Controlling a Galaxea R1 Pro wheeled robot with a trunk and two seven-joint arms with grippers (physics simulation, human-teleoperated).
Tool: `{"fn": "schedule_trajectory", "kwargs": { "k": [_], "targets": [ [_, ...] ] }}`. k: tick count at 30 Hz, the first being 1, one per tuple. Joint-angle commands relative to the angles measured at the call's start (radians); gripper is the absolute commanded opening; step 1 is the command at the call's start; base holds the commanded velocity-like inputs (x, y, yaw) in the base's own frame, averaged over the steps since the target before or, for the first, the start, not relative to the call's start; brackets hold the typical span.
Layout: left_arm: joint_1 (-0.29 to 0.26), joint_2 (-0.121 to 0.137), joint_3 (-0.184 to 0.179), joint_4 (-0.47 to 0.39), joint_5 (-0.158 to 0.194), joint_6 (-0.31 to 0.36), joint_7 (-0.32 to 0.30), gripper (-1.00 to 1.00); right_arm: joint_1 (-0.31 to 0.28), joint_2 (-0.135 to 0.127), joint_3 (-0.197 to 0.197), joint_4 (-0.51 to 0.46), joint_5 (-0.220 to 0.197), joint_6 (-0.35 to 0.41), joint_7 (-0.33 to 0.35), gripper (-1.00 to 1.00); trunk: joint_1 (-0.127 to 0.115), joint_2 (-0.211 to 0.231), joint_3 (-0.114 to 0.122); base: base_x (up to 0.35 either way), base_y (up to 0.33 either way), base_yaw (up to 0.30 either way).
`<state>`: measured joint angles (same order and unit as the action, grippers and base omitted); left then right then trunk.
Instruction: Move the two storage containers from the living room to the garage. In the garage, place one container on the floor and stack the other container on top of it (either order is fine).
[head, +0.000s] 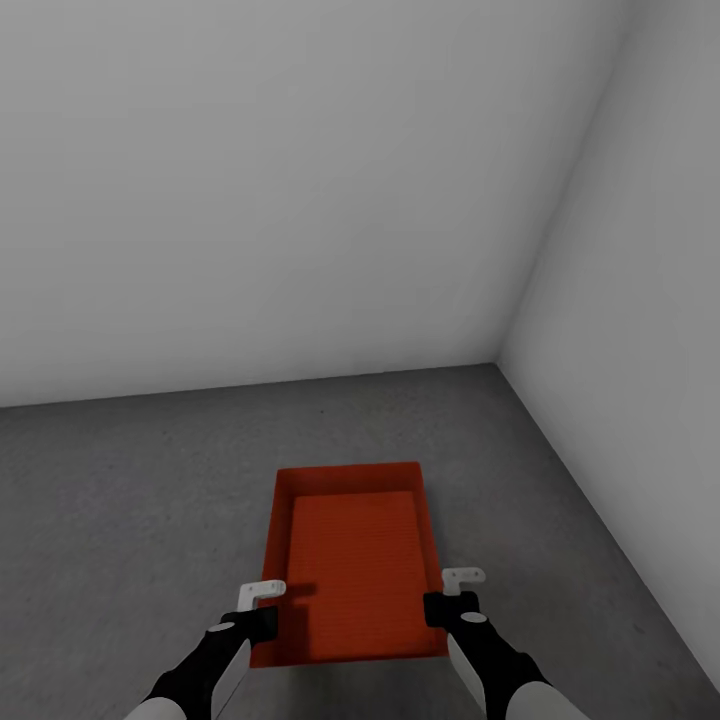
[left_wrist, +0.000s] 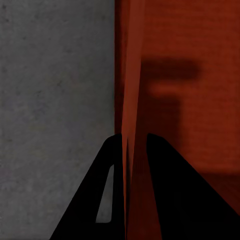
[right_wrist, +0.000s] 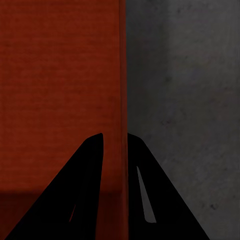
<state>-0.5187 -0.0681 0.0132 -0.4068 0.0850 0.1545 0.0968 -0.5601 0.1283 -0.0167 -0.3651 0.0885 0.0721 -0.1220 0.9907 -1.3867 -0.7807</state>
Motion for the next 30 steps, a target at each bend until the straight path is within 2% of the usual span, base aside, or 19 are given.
{"fn": "schedule_trajectory", "kwargs": {
  "k": [1,30],
  "targets": [
    [0.002,0.000,-0.024,-0.003,-0.004,0.005,-0.036,-1.00,-0.018,0.001,-0.037,-0.002,0.006,0.008,-0.016,-1.00,0.000,0.000,-0.001,0.000,0.000,0.000],
    [0.002,-0.001,-0.024,-0.003,-0.004,0.008,-0.037,-1.00,-0.018,0.001,-0.037,-0.002,0.006,0.007,-0.016,-1.00,0.000,0.000,-0.001,0.000,0.000,0.000]
  ]
}}
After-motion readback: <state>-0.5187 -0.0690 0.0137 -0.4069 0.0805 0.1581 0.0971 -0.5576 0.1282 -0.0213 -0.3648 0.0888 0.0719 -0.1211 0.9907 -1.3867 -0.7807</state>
